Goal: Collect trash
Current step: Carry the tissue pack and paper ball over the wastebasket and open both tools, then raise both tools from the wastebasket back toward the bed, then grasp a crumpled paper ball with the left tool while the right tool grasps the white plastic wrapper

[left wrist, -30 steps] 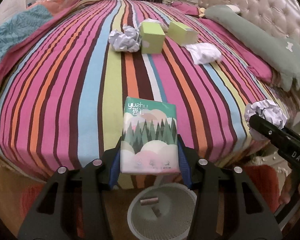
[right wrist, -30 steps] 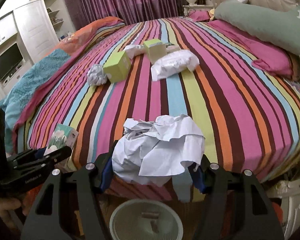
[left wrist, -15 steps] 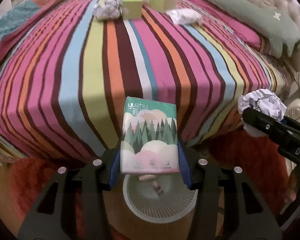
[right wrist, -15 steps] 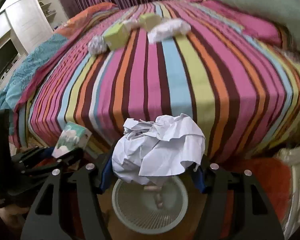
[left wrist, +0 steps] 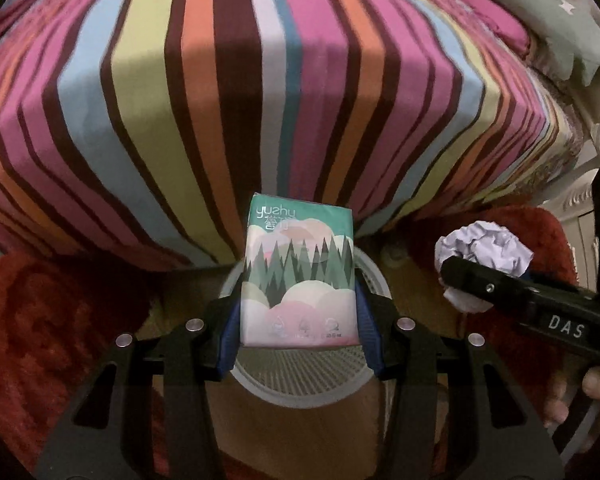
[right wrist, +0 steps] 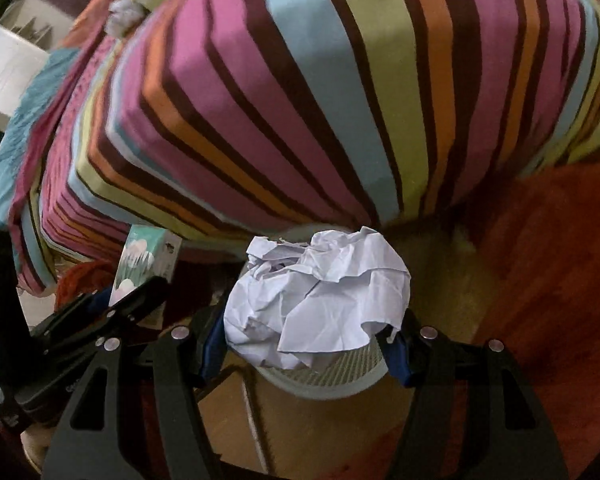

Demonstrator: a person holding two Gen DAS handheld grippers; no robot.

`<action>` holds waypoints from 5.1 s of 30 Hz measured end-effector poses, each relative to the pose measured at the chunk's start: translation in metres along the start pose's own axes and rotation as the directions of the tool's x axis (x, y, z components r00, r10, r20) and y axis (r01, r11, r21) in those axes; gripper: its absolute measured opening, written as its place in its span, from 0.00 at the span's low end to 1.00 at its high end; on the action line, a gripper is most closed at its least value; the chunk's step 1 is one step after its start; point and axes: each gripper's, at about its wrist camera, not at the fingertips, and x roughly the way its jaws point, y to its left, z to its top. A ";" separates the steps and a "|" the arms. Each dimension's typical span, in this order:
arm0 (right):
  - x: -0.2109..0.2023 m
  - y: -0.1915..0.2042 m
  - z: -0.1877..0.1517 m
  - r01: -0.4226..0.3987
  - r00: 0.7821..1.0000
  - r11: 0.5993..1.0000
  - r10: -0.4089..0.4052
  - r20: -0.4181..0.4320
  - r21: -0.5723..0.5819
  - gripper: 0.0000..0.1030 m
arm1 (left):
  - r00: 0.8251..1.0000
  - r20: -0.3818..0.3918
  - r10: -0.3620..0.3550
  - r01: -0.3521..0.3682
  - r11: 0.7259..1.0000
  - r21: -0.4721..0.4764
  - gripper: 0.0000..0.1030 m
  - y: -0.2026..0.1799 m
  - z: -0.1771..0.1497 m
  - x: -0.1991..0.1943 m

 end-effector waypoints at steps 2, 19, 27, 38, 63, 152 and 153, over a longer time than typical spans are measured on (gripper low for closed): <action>0.009 -0.005 -0.001 -0.011 0.999 1.000 0.012 -0.039 0.025 0.59 | 0.999 -0.035 0.001 -0.001 1.000 -0.007 0.47 0.000 -0.001 0.008; 0.105 -0.037 -0.007 0.007 0.933 0.966 0.087 -0.349 0.260 0.59 | 0.923 -0.380 -0.067 0.012 0.989 -0.146 0.47 0.015 -0.016 0.100; 0.131 -0.048 -0.012 0.053 0.904 0.949 0.086 -0.419 0.310 0.59 | 0.882 -0.458 -0.110 0.006 0.975 -0.222 0.47 0.020 -0.023 0.133; 0.145 -0.056 -0.013 0.082 0.890 0.932 0.091 -0.446 0.353 0.86 | 0.842 -0.520 -0.142 -0.029 0.952 -0.306 0.84 0.034 -0.030 0.158; 0.129 -0.066 -0.016 0.079 0.916 0.904 0.100 -0.388 0.419 0.90 | 0.875 -0.464 -0.140 -0.069 0.912 -0.405 0.84 0.056 -0.037 0.144; -0.077 0.040 0.232 0.083 0.835 0.987 0.004 0.550 -0.135 0.90 | 0.865 0.462 0.197 -0.100 0.969 -0.227 0.84 0.094 0.263 -0.069; -0.074 0.041 0.235 0.090 0.837 0.986 0.001 0.548 -0.139 0.90 | 0.867 0.457 0.197 -0.102 0.969 -0.225 0.84 0.095 0.266 -0.066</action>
